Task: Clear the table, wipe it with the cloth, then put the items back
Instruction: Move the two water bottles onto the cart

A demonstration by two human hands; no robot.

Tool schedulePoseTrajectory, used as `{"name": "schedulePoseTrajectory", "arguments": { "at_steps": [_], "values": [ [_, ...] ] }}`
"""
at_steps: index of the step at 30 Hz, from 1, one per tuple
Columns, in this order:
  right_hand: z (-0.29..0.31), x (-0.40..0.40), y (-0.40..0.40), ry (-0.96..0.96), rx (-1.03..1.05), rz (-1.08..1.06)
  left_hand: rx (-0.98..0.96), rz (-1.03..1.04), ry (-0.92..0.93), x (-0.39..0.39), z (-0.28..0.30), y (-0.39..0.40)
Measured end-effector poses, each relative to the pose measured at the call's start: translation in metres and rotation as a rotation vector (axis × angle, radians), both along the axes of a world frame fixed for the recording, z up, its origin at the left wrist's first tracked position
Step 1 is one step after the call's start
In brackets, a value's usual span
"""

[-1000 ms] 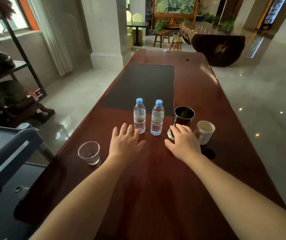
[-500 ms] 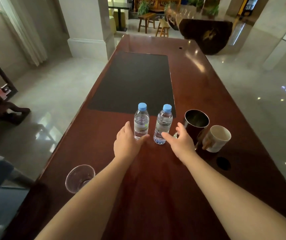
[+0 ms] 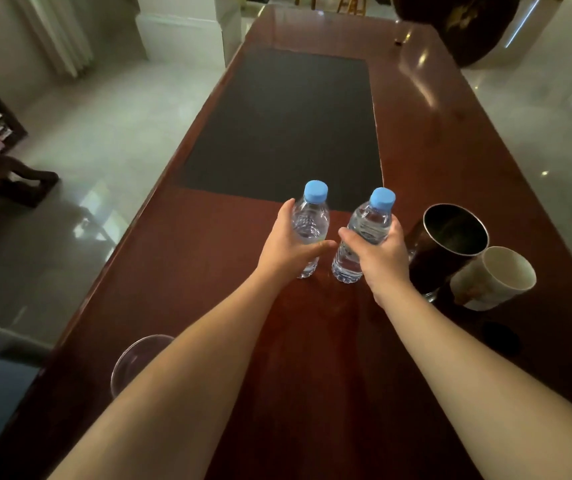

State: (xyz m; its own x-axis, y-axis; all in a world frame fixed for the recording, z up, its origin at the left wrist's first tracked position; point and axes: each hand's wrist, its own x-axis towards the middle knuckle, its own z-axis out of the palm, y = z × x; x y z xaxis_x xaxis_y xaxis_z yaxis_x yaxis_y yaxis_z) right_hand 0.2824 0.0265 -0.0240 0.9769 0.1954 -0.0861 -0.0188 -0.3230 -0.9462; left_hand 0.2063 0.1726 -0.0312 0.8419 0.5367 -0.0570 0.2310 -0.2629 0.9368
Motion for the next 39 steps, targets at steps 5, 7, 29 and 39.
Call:
{"name": "schedulePoseTrajectory", "arguments": {
  "at_steps": [5,7,29,39],
  "values": [
    [-0.006,0.003,0.003,-0.058,-0.022,-0.004,0.111,0.098,-0.036,-0.001,0.001,-0.007],
    [-0.005,0.000,0.002,-0.078,-0.031,0.014,0.093,0.128,-0.053,-0.006,0.005,-0.008],
    [0.055,-0.148,0.138,-0.110,0.157,0.675,0.181,0.811,-0.084,-0.300,0.078,0.070],
    [0.060,-0.223,0.169,-0.101,0.162,0.907,0.138,0.965,-0.073,-0.386,0.057,0.038]
  ]
}}
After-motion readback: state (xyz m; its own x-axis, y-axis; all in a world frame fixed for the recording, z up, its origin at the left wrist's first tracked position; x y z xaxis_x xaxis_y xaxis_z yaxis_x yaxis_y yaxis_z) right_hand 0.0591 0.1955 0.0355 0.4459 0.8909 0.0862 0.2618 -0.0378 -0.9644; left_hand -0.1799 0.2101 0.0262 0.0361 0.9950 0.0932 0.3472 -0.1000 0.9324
